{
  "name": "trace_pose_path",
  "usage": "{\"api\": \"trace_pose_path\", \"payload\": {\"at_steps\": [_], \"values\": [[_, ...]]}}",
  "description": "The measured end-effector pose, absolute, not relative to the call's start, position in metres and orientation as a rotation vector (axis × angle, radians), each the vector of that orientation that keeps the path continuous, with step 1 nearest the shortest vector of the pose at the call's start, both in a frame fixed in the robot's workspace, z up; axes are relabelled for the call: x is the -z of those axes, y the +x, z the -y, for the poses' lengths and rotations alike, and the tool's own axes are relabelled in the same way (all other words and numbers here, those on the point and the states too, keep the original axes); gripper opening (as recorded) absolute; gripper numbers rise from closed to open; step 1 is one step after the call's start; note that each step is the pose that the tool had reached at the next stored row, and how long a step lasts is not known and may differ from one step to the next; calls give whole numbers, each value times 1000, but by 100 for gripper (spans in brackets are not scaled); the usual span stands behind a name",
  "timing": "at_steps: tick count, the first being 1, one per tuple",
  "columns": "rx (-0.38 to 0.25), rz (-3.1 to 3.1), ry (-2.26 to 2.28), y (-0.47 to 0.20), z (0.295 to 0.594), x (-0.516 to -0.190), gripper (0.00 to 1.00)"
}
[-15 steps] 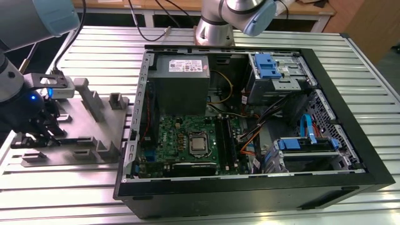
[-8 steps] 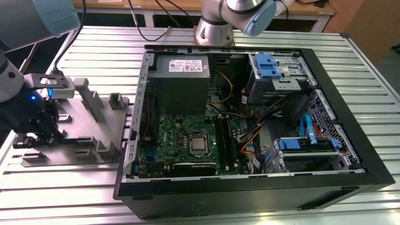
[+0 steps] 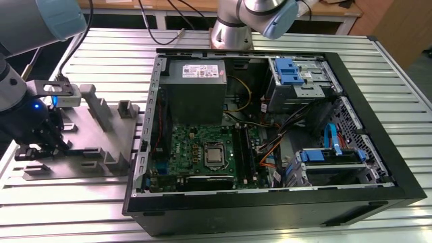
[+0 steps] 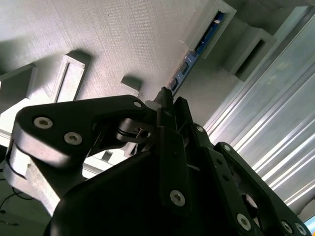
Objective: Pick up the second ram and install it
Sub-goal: 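Pick up the second ram and move it above second insertion slot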
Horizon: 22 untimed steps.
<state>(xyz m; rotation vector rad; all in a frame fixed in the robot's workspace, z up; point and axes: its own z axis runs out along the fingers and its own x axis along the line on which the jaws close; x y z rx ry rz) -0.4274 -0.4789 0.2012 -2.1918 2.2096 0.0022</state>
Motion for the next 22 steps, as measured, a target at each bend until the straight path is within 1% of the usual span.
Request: {"api": "trace_pose_path", "payload": {"at_steps": [6,8,9,22], "values": [[-2,-2210,-2192,-427,479,-201,21],[-2,-2210,-2192,-427,479,-201,20],[-2,-2210,-2192,-427,479,-201,13],[-2,-2210,-2192,-427,479,-200,11]]}}
